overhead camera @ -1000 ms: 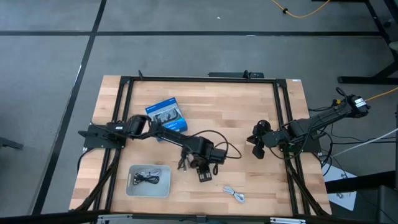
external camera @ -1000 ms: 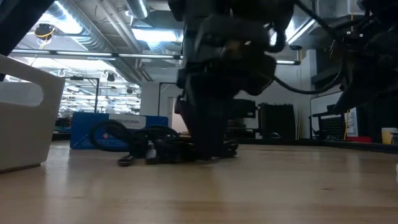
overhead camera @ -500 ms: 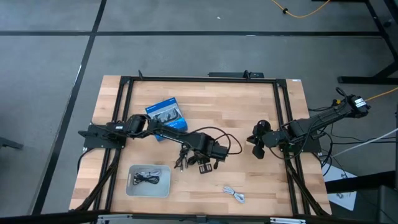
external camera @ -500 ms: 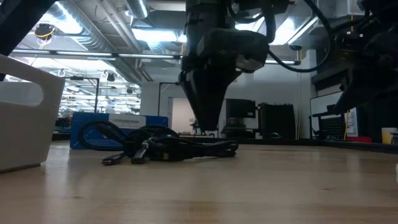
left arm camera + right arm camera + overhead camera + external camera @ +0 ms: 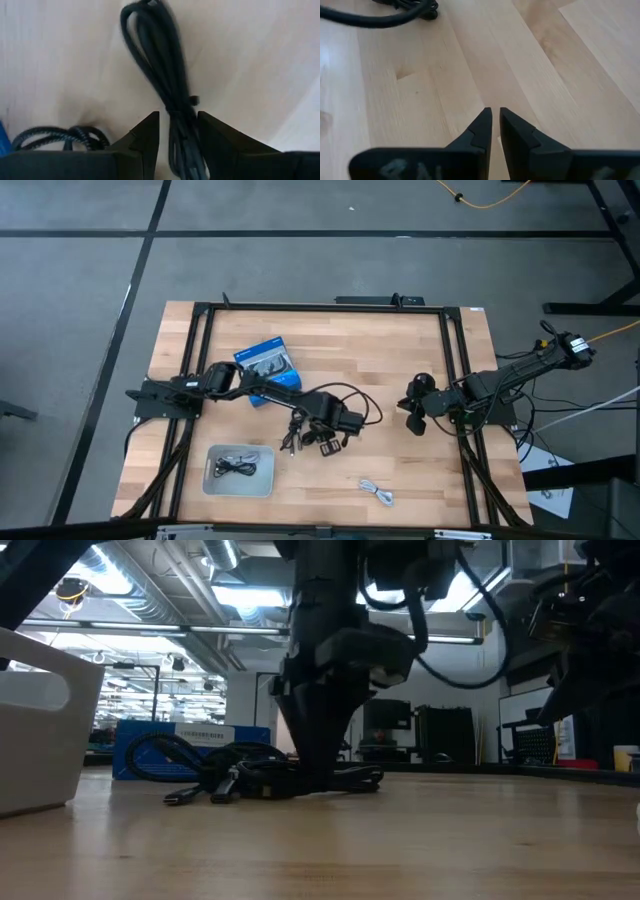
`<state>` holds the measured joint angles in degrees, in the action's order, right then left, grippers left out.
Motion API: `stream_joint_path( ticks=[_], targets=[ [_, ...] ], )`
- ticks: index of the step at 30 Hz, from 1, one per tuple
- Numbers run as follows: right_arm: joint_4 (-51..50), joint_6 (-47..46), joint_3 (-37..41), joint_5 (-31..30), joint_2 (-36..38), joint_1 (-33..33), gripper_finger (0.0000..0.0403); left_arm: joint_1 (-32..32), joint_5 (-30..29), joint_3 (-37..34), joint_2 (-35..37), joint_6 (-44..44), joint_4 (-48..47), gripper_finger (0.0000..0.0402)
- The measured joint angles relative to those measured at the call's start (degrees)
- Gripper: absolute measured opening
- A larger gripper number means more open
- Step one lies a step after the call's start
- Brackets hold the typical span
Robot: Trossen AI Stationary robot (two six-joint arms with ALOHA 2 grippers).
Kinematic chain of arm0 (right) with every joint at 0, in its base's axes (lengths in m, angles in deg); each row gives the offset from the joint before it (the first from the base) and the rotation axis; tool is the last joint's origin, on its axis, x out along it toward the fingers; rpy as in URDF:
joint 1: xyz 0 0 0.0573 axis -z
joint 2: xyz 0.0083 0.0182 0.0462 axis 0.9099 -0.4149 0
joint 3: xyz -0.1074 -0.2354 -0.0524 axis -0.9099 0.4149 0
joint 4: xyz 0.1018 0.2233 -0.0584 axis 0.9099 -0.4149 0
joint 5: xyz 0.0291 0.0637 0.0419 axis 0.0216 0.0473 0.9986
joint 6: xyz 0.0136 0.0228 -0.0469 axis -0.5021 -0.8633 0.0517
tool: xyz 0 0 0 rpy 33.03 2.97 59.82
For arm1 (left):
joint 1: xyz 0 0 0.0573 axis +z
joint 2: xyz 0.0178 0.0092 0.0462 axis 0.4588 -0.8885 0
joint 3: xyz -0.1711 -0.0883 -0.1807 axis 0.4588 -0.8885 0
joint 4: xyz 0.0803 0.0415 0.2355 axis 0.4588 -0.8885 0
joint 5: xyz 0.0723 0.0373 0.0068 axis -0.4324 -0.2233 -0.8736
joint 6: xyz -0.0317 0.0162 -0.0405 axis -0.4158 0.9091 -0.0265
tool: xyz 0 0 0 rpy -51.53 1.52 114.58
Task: Pick and place USB-C Cables
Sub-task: Put the right black usb cable into the white bin
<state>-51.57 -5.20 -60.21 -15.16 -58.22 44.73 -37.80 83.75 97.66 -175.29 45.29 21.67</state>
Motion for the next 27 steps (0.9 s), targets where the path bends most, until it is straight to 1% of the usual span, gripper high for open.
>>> stream_joint_path(
  ticks=[5,8,11,13,16,17,19,21,23,25,27],
  targets=[
    [-0.2,0.0,0.0,0.0,0.0,0.0,0.0041,0.1,4.0,-3.4,0.0,-0.6,3.8,0.0127],
    [-0.4,0.0,0.0,0.0,0.0,0.0,0.0041,0.1,3.9,-6.0,0.6,-0.4,7.3,0.0128],
    [-0.4,0.0,0.0,0.0,0.0,0.0,0.0041,0.1,3.9,-6.9,0.6,2.1,8.1,0.0123],
    [-0.4,0.0,0.0,0.0,0.0,0.0,0.0041,-0.1,3.5,-6.8,0.6,4.1,8.2,0.0102],
    [-0.4,0.0,0.0,0.0,0.0,0.0,0.0041,-0.9,1.1,-4.8,0.9,7.8,6.5,0.0042],
    [-0.4,0.0,0.0,0.0,0.0,0.0,0.0041,-1.1,0.2,-3.9,0.9,9.5,6.0,0.0035],
    [-0.5,0.0,0.0,0.0,0.0,0.0,0.0041,-1.7,-2.1,-1.8,1.4,12.5,4.9,0.0035],
    [-0.6,0.0,0.0,0.0,0.0,0.0,0.0041,-1.9,-3.3,0.8,3.1,14.7,0.7,0.0035],
    [-0.7,-0.2,0.0,0.0,0.0,0.0,0.0041,-2.3,-5.9,4.1,4.9,14.9,-4.2,0.0035],
    [-0.8,-0.2,0.0,0.0,0.0,0.0,0.0041,-3.1,-9.4,7.5,6.0,12.4,-12.1,0.0035],
    [-1.2,-0.2,0.0,0.0,0.0,0.0,0.0041,-4.0,-10.1,11.2,6.8,8.6,-21.9,0.0035]
  ],
)
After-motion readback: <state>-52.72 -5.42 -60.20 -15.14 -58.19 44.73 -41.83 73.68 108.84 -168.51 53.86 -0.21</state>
